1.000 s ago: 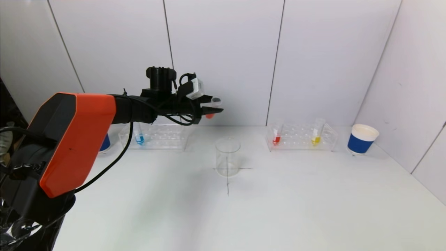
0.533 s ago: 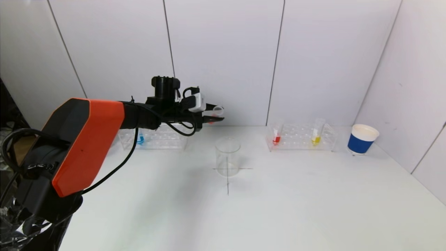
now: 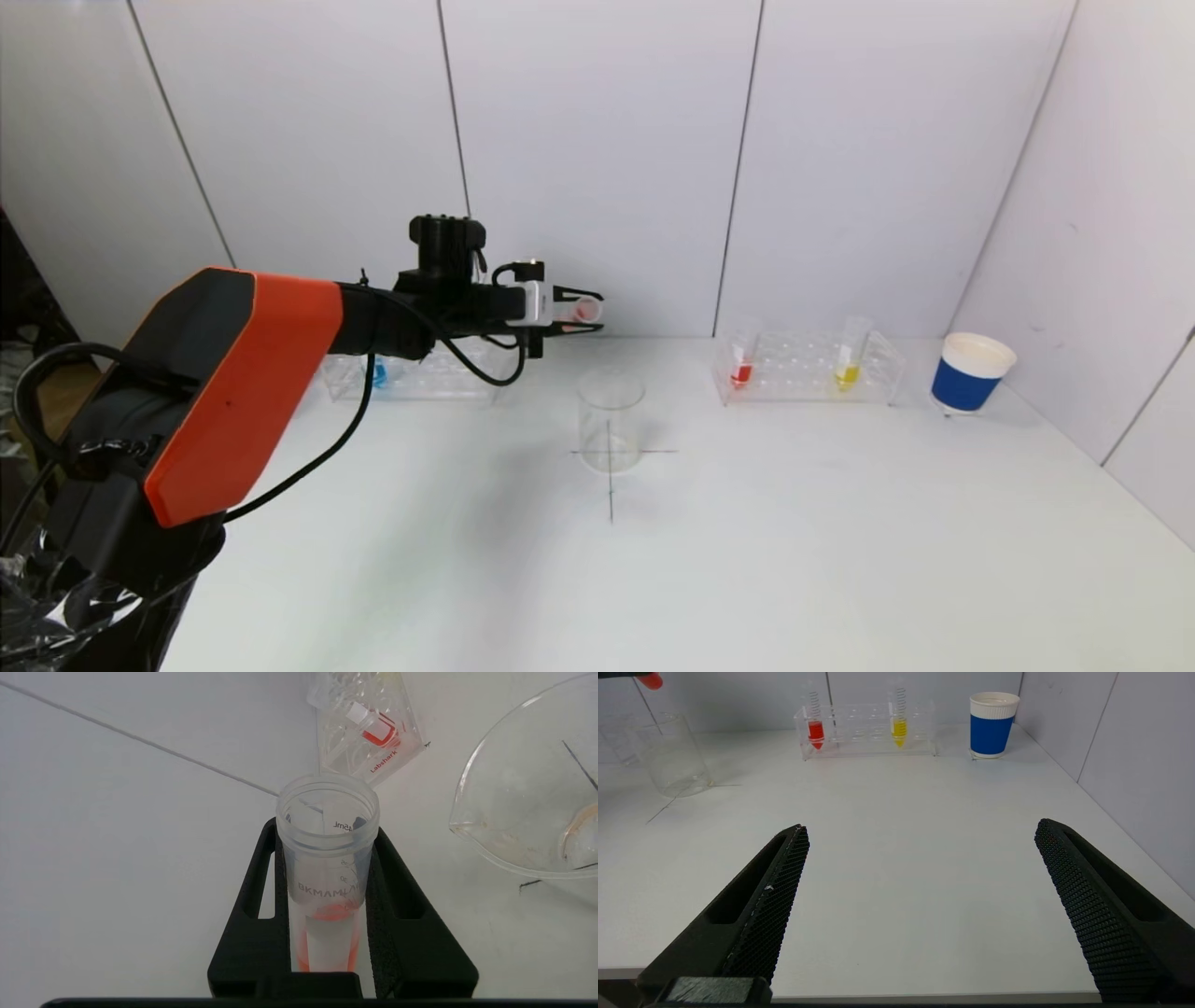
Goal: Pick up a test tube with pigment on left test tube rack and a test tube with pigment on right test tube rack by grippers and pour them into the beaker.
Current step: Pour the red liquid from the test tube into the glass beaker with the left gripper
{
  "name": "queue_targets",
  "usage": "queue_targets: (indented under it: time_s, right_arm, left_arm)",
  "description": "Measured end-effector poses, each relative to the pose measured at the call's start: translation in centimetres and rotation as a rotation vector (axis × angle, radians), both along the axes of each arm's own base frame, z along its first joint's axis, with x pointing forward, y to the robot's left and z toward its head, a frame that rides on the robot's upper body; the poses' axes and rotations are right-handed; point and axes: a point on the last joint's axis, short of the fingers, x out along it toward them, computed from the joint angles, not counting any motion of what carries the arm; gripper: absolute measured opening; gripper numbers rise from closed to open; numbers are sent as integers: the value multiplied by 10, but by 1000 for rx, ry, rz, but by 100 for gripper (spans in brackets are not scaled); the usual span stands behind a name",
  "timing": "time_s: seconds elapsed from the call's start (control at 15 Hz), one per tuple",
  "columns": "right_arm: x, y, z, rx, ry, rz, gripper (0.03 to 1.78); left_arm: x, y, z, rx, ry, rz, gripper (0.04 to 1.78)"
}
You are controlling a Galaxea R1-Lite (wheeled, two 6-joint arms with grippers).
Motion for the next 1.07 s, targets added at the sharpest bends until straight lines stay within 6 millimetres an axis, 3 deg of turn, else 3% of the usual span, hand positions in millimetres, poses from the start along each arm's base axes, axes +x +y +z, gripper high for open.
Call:
queue_targets:
  time_s: [1.07]
  right_arm:
    - [0,0,0,0,0,0,176]
  left_arm:
    - [-3,-12,-10,81,-338,40,47]
